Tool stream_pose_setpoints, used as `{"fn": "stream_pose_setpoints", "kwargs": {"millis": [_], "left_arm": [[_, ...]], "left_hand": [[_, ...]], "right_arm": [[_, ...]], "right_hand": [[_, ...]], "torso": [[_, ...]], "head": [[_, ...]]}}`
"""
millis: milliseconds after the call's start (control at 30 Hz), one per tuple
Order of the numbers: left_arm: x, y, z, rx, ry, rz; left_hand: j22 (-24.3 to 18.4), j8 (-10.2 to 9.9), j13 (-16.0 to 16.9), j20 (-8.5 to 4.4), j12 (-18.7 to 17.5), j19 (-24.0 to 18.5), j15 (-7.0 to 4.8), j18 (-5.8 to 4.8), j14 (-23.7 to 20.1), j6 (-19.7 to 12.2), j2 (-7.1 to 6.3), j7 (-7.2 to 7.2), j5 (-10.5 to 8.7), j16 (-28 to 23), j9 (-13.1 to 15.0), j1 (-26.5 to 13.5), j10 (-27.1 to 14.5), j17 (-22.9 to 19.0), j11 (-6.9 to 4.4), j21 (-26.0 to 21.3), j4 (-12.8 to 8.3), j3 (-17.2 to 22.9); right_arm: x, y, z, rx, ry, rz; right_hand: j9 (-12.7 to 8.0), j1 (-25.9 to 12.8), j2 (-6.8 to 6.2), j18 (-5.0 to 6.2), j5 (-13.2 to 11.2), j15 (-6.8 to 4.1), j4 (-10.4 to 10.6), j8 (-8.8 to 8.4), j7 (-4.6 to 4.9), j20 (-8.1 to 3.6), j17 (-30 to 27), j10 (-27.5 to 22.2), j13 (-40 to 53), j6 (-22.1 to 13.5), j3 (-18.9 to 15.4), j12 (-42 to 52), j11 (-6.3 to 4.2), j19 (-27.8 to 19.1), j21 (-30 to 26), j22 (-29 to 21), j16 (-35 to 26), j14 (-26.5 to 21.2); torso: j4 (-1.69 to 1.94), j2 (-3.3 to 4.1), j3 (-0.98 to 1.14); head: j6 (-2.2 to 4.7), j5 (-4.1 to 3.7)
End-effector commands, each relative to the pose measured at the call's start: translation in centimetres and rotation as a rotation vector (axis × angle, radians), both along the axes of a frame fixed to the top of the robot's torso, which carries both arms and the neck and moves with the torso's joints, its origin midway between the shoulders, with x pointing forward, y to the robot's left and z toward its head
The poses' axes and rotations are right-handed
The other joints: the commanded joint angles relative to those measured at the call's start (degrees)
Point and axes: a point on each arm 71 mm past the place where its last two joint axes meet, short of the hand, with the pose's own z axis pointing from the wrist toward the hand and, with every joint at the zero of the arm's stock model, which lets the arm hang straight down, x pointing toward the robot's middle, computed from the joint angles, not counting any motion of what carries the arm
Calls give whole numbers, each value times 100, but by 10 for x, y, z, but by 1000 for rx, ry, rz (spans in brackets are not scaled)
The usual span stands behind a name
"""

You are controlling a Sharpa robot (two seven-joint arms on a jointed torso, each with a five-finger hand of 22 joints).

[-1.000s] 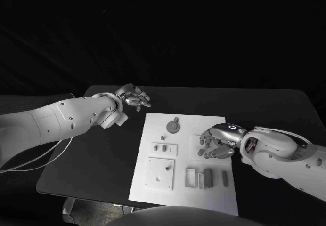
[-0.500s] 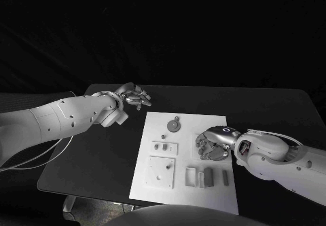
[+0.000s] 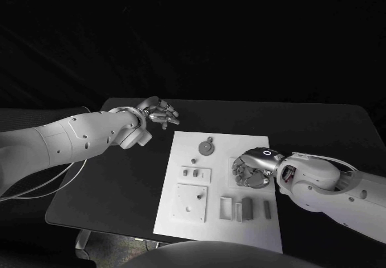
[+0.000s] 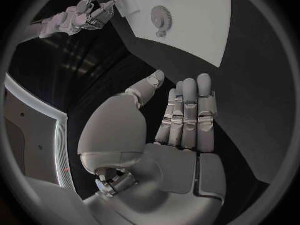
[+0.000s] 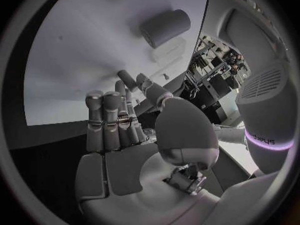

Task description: Assemble the parts on the task board

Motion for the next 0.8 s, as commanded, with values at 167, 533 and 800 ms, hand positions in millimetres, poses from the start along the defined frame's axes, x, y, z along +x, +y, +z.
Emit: {"fn": "stream_pose_setpoints", "kwargs": {"millis": [167, 533, 800], "left_arm": [[0, -2, 1, -4, 0, -16], [0, -1, 1, -3, -1, -13], [0, -1, 1, -3, -1, -13]], "left_hand": [[6, 30, -8, -32, 5, -1, 8, 302, 35, -11, 28, 42, -13, -41, -8, 14, -37, 7, 0, -20, 8, -25], [8, 30, -9, -32, 6, 0, 8, 303, 36, -13, 32, 42, -13, -43, -9, 11, -37, 11, -1, -21, 12, -25], [9, 31, -9, -32, 7, 2, 7, 303, 38, -14, 39, 42, -13, -44, -10, 9, -36, 15, -1, -22, 17, -24]], "right_arm": [[-2, 5, -1, -26, -31, 27], [-1, 7, 0, -42, -65, 29], [-1, 6, -1, -58, -74, 29]], "right_hand": [[8, -1, 77, 489, 36, -63, -23, 36, -22, -7, -8, 86, 33, 94, -42, 44, -21, -22, 26, 12, 15, 15], [-1, 216, 340, 489, 33, -115, 31, 73, -75, -19, -23, 206, 86, 256, 280, 90, -75, -12, 14, 17, 1, 50], [5, 128, 257, 489, 35, -146, 103, 96, -101, -12, -32, 308, 139, 359, 720, 122, -109, 61, 46, 38, -1, 108]], "torso": [[-2, 0, 2], [-1, -2, 2], [-3, -2, 0]], "head": [[-23, 0], [-41, 2], [-54, 3]]}}
